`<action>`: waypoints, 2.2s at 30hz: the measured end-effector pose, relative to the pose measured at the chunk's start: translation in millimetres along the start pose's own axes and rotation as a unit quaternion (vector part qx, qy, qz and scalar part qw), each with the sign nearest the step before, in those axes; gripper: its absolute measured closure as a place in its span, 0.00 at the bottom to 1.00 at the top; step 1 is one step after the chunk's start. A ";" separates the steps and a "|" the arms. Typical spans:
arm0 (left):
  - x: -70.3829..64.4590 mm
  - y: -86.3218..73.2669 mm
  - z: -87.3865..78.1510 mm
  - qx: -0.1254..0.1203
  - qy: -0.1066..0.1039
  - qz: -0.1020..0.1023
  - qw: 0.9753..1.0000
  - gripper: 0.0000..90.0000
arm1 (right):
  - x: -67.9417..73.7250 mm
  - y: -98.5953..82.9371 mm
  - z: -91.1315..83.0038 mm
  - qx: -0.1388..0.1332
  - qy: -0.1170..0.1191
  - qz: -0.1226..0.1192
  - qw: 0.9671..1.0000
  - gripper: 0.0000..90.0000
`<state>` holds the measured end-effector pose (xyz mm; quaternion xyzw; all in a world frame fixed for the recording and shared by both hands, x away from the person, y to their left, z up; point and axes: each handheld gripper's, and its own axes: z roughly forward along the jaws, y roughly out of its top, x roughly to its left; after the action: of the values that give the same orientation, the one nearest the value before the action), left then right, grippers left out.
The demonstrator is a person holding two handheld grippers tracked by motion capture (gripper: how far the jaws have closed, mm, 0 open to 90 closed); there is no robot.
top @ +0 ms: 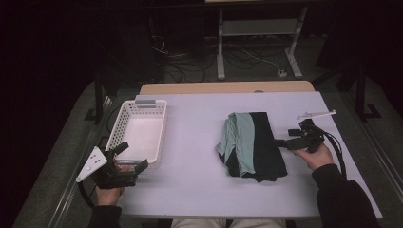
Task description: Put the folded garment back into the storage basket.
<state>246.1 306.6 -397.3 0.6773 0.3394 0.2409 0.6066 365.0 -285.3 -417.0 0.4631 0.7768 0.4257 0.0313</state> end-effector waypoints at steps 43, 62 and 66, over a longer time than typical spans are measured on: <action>-0.2 0.1 0.7 0.004 -0.003 0.003 1.000 0.00 | 0.6 -11.1 36.9 0.069 0.054 0.044 0.995 0.00; -1.0 0.1 1.7 0.005 -0.007 0.003 1.000 0.00 | 4.7 -11.2 47.9 0.034 0.074 0.063 0.995 0.08; -1.1 0.1 1.9 0.006 -0.008 0.003 1.000 0.00 | 7.4 -11.5 50.9 0.020 0.060 0.061 0.996 0.11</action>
<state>246.7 304.6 -397.4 0.6836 0.3341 0.2356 0.6046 375.3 -250.0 -454.7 0.4843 0.7556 0.4381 -0.0504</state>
